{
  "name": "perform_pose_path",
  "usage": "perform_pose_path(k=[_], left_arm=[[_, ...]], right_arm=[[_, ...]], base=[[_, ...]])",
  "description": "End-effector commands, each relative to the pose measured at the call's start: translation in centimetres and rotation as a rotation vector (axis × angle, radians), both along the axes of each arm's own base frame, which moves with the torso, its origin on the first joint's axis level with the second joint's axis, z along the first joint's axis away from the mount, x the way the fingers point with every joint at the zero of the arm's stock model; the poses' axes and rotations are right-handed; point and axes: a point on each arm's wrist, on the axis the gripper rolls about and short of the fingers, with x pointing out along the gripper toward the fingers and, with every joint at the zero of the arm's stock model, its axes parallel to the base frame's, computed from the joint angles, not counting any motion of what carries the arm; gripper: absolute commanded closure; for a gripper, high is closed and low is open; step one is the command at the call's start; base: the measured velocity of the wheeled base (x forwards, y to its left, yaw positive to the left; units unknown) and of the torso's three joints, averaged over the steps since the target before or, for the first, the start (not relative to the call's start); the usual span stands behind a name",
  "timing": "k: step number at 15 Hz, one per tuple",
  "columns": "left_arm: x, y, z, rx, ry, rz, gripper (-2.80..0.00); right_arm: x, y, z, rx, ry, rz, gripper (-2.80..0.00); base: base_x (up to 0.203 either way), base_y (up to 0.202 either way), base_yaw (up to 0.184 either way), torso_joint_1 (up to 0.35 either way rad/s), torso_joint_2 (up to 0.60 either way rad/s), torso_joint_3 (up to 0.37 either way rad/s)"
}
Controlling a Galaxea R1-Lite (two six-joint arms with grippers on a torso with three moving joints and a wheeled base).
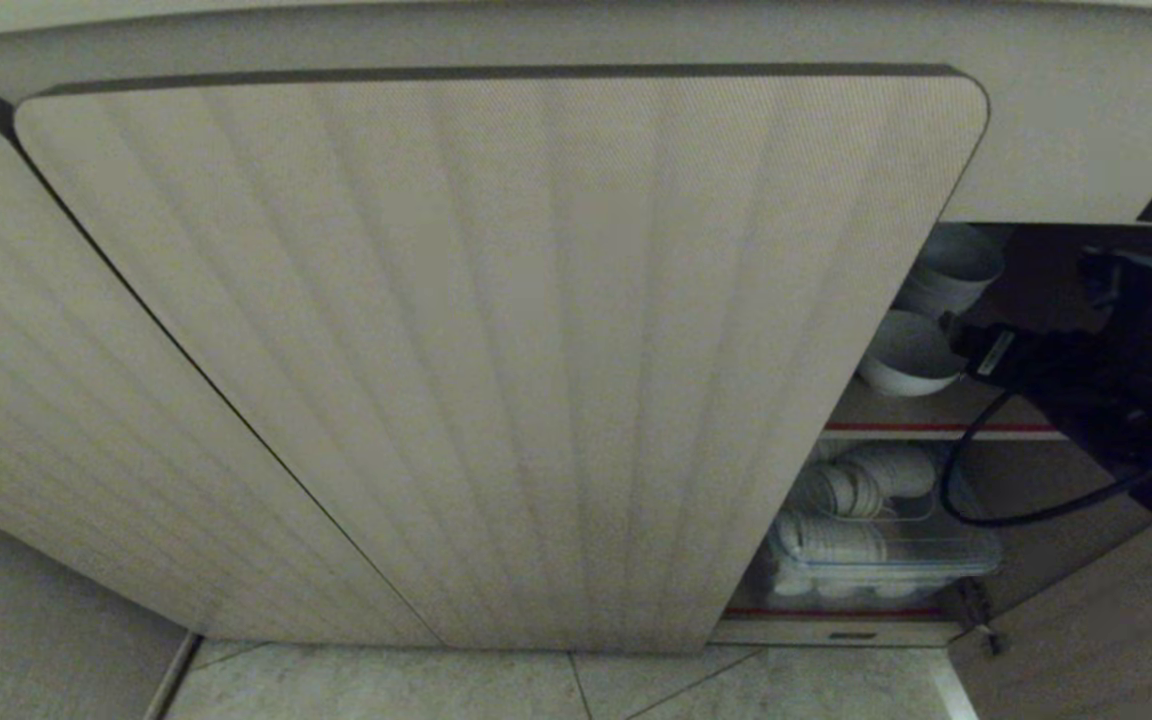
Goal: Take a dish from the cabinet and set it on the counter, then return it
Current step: Close the cabinet door
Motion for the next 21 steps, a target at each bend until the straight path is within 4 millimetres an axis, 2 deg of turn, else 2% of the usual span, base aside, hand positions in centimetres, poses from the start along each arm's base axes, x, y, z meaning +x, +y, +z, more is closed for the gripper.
perform_pose_path(k=[1, 5, 10, 21], left_arm=[[0.0, 0.0, 0.0, 0.000, -0.001, 0.000, 0.00], [0.0, 0.0, 0.0, 0.000, -0.001, 0.000, 0.00], [0.0, 0.0, 0.0, 0.000, -0.001, 0.000, 0.00], [0.0, 0.0, 0.0, 0.000, -0.001, 0.000, 0.00]], right_arm=[[-1.3, 0.0, 0.6, 0.002, -0.019, -0.002, -2.80], [-3.7, 0.0, 0.5, 0.001, -0.007, -0.002, -2.80], [-5.7, -0.1, -0.1, 0.007, -0.023, 0.001, -2.80], [-8.7, 0.0, 0.0, 0.004, -0.028, 0.006, -2.80]], base=[[0.000, 0.000, 0.000, 0.000, 0.00, 0.000], [0.000, 0.000, 0.000, 0.000, 0.00, 0.000], [0.000, 0.000, 0.000, 0.000, 0.00, 0.000], [0.000, 0.000, 0.000, 0.000, 0.00, 0.000]])
